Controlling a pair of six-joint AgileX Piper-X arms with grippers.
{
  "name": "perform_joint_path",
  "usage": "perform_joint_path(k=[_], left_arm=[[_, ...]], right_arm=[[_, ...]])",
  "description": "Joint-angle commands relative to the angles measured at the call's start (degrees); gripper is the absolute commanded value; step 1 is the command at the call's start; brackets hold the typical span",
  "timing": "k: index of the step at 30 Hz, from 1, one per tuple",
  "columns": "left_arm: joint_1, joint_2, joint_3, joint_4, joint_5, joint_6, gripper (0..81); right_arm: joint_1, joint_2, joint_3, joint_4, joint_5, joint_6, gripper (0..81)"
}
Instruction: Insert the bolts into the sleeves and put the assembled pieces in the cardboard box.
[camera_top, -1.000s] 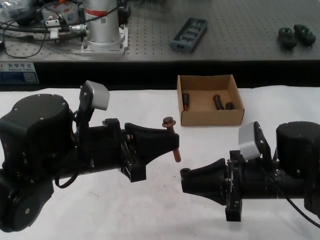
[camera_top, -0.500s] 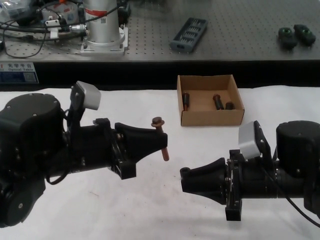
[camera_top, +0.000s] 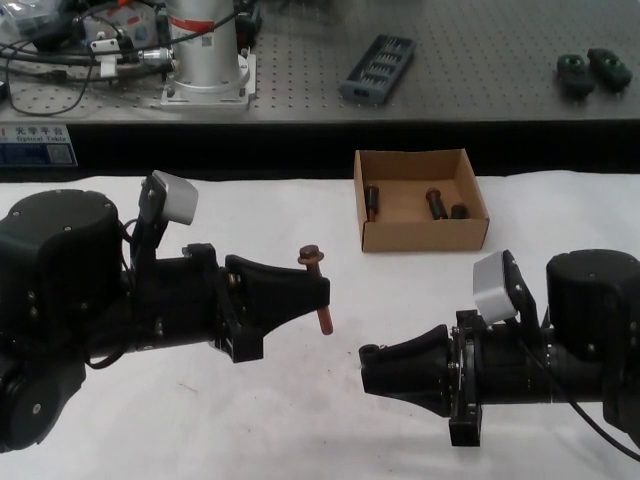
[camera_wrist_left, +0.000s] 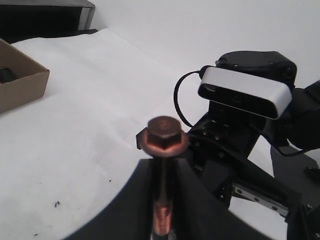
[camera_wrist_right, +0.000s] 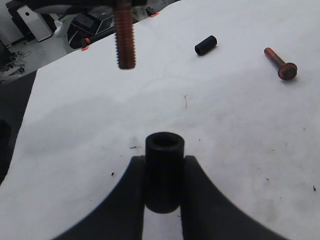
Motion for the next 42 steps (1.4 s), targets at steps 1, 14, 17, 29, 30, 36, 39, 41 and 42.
perform_joint_path(k=[1,14,17,29,30,36,39,41,42], left_arm=[[0.1,0.02,-0.75,-0.81,2.18,-0.47,0.7],[-0.06,0.02,-0.75,-0.36,3.98,-1.67,0.7],[-0.82,0.02,-0.75,0.41,4.74,-2.29,0.7],[-2.62,0.02,-0.75,3.04,3.29,-0.88,0.7],[-2.62,0.02,-0.75,3.04,3.31,-0.88,0.7],[-2.62,0.02,-0.75,2.08,-0.65,-0.88,0.7],[-2.62,0.02,-0.92,2.09,-0.58,-0.88,0.7],[-2.62,0.02,-0.92,2.09,-1.03,-0.88,0.7],[-2.62,0.02,-0.92,2.09,-1.58,-0.88,0.7]], right_arm=[[1.18,-0.19,-0.44,-0.99,-1.01,0.09,5.3],[4.97,-0.19,-0.44,-0.99,0.2,0.09,5.3],[4.97,-0.19,-0.79,-0.99,0.17,0.09,5.3],[4.71,0.22,-2.91,-0.32,-0.02,0.09,5.3],[4.71,0.22,-2.91,-0.06,-0.02,0.09,5.3],[4.71,0.22,-2.91,2.63,-0.02,0.09,5.3],[4.71,0.22,-2.91,2.92,-0.02,-0.35,5.3],[4.71,0.22,-2.91,2.92,-0.02,-0.46,5.3],[4.71,0.22,-2.91,2.92,-0.02,-0.46,5.3]])
